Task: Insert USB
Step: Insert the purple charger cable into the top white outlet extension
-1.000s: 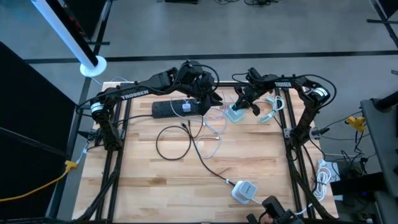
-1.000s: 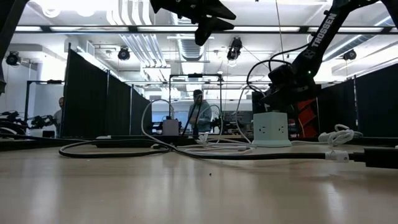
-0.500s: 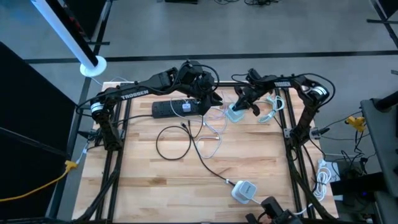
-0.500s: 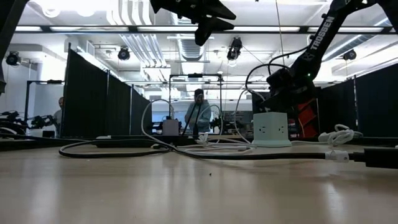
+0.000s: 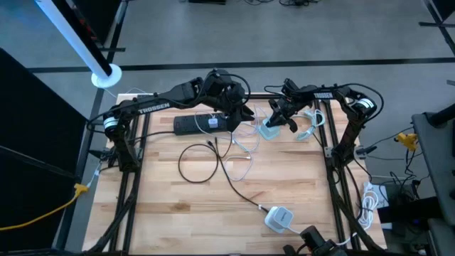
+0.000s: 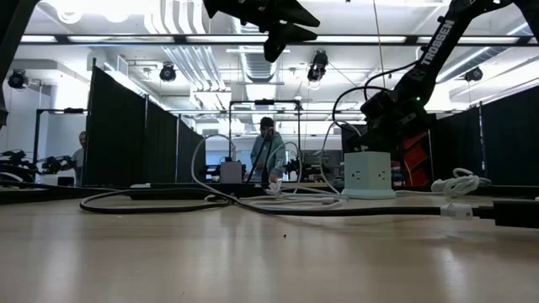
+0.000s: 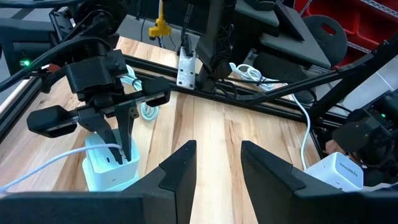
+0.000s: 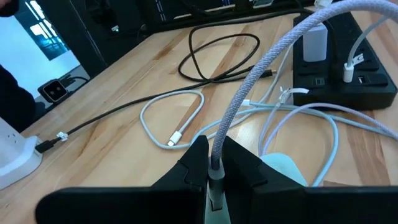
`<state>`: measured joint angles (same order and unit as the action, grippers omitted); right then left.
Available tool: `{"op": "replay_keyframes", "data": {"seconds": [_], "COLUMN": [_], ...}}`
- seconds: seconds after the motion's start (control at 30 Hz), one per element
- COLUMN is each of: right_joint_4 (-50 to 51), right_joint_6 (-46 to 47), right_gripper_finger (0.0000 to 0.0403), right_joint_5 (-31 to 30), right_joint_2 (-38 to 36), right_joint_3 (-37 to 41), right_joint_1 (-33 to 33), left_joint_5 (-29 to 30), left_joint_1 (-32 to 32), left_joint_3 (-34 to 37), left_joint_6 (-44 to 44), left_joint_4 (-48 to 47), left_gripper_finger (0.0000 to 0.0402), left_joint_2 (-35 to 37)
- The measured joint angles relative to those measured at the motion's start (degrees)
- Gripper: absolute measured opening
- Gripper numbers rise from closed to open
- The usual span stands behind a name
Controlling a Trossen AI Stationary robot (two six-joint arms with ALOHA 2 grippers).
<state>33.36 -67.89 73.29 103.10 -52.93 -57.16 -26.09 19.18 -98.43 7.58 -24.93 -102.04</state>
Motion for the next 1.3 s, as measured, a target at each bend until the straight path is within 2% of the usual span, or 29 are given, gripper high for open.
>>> {"op": "replay_keyframes", "data": {"seconds": [0.13,0.53,1.0,1.3], "right_joint_4": [0.2,0.7,0.1,-2.0], "right_joint_6": [0.8,5.1,3.4,4.1], "right_gripper_finger": [0.0015,0.0015,0.0015,0.0016], "right_joint_5": [-0.9,-9.3,-10.8,-14.4], "right_joint_2": [-0.5,-5.5,-5.7,-5.7], "right_joint_3": [0.0,0.2,1.5,1.6], "right_joint_1": [-0.3,-1.1,-0.3,2.5], "left_joint_5": [0.0,0.0,0.0,0.2], "left_joint_1": [0.0,0.0,0.0,0.2], "left_joint_3": [0.0,0.0,0.0,0.0], "left_joint_6": [-0.2,-0.4,-0.4,-0.4], "left_joint_4": [0.0,0.0,0.0,0.1], "left_gripper_finger": [0.0114,0.0114,0.0114,0.0114], "left_joint_2": [0.0,0.0,0.0,0.0]}}
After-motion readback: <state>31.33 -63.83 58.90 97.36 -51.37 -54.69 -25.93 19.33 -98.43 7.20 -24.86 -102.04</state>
